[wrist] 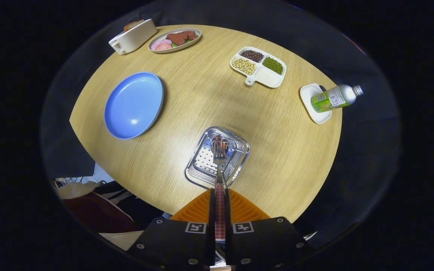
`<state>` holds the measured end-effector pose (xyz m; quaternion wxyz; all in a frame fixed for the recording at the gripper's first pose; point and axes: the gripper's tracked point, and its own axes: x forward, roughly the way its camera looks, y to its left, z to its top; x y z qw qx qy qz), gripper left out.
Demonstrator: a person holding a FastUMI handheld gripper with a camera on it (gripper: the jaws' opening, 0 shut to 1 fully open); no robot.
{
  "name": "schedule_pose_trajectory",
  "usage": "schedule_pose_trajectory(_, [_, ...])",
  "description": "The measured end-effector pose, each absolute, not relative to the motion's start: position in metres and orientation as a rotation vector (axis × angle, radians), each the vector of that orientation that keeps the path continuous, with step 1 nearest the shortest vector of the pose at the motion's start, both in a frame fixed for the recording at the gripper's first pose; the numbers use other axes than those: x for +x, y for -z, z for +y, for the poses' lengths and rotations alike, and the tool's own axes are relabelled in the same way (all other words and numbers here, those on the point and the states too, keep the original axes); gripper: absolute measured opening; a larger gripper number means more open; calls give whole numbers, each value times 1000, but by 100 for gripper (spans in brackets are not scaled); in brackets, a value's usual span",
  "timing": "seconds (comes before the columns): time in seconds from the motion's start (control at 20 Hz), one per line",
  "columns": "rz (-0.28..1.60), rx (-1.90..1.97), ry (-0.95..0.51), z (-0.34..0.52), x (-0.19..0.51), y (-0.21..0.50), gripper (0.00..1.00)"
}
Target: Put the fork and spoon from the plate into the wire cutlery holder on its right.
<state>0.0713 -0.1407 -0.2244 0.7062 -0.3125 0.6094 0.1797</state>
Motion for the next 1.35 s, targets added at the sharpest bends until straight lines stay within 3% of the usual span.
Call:
schedule_pose_trajectory(0.15, [1339, -675, -393, -139, 75, 225, 15])
schedule_pose_trajectory(0.25, [1318, -643, -385, -134, 77, 222, 25])
schedule_pose_trajectory(0.4, [1246, -599, -371, -127, 84, 211, 61])
schedule_pose_trajectory(0.45, [1223, -578, -366, -124, 85, 207, 69])
schedule_pose_trajectory(0.5, [1197, -559, -360, -122, 87, 201, 84])
schedule_pose_trajectory(0.6, [1124, -534, -314, -121, 94, 186, 99])
schedule_pose_trajectory(1.0, [728, -277, -273, -94, 104, 74, 99])
schedule_pose_trajectory(1.35, [396, 56, -132, -111, 103, -11, 98])
